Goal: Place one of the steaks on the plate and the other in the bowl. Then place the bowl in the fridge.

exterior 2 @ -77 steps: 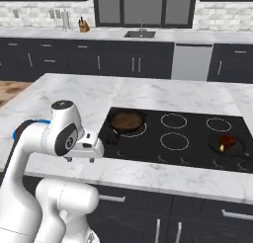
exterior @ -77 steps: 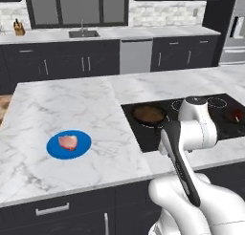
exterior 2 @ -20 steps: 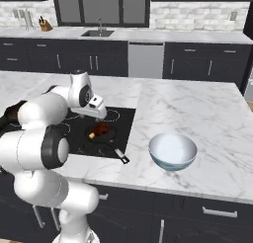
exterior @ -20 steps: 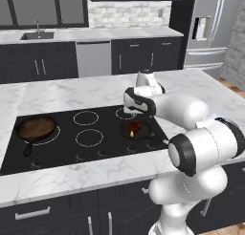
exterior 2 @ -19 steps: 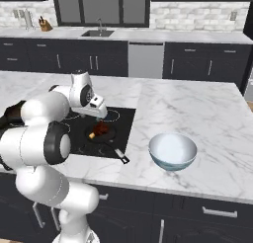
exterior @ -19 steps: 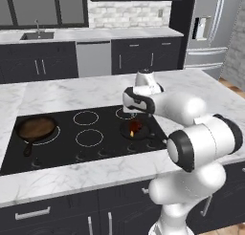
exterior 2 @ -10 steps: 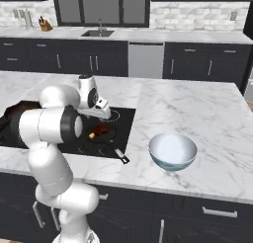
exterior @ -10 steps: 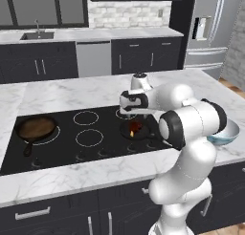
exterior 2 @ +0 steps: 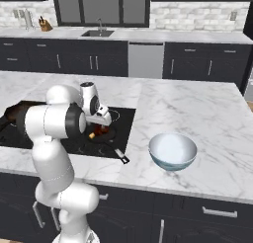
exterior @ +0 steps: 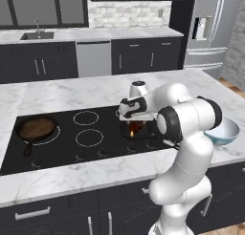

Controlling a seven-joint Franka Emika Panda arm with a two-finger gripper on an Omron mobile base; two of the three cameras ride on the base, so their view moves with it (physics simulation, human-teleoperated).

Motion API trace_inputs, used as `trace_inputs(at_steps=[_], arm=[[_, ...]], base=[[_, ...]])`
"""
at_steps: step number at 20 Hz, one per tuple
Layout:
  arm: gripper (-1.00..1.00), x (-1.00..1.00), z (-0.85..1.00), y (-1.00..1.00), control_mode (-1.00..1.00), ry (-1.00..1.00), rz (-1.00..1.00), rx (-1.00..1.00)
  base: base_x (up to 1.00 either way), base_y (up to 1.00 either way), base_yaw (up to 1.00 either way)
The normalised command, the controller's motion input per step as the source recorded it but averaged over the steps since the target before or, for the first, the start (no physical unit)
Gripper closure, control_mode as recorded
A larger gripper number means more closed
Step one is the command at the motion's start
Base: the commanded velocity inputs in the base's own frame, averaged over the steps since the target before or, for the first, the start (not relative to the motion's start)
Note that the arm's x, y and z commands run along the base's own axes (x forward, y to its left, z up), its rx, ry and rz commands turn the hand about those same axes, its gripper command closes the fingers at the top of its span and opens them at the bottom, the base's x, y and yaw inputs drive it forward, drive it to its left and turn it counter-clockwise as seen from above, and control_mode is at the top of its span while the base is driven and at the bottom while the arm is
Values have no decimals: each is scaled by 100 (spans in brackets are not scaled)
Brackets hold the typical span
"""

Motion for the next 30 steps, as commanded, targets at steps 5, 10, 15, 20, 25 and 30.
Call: trace_inputs(at_steps=[5,10,15,20,25,30], arm=[[-100,11,-21,5,-100,0,0,0],[-100,18,-29,2,-100,1,0,0],[-100,0,-39,0,-100,8,0,0],[-100,7,-29,0,-100,3,0,0],[100,1,-13,0,-100,0,0,0],[100,0,-8,0,-100,0,0,0]], base=[[0,0,0],[0,0,0],[0,0,0],[0,0,0],[0,0,0],[0,0,0]])
